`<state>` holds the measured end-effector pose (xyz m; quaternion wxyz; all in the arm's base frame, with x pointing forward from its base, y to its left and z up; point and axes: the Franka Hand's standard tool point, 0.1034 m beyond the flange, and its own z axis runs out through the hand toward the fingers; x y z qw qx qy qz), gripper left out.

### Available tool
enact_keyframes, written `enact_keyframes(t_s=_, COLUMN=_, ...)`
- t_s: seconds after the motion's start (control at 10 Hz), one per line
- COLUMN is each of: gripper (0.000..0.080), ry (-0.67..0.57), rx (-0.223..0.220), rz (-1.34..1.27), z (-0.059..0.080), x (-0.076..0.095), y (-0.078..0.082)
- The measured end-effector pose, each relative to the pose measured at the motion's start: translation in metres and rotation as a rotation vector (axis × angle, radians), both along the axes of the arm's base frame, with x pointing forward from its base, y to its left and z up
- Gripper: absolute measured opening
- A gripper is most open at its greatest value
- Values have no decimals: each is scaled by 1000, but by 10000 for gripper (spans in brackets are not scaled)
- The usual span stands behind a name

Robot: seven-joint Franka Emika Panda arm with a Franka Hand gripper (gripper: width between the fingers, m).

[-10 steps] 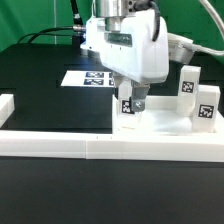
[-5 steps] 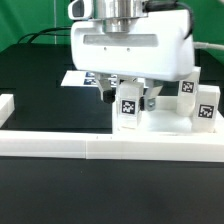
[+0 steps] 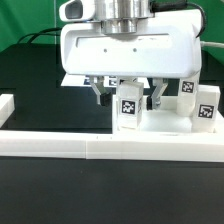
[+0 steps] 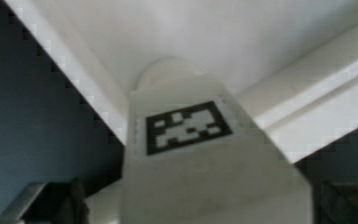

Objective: Assemble square table

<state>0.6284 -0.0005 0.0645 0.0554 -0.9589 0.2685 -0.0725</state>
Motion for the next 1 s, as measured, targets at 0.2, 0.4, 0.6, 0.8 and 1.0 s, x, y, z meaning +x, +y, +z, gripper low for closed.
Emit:
enact_keyframes(t_s=0.2, gripper=649, ry=159, rx=109, rz=-24, z=2, x=-10, y=-7)
enact_keyframes(t_s=0.4, gripper=649, ry=174, rx=106, rz=-14, z=4, x=-1, y=-2)
enact_keyframes(t_s=0.6, gripper=517, ry=183, rx=111, rz=-80, z=3, x=-3, y=-3)
enact_keyframes(t_s=0.8, gripper=290, ry=197, rx=120, rz=-197, z=3, x=-3, y=-3)
enact_keyframes(t_s=1.0, gripper=290, ry=214, rx=132, rz=-352, z=3, x=-3, y=-4)
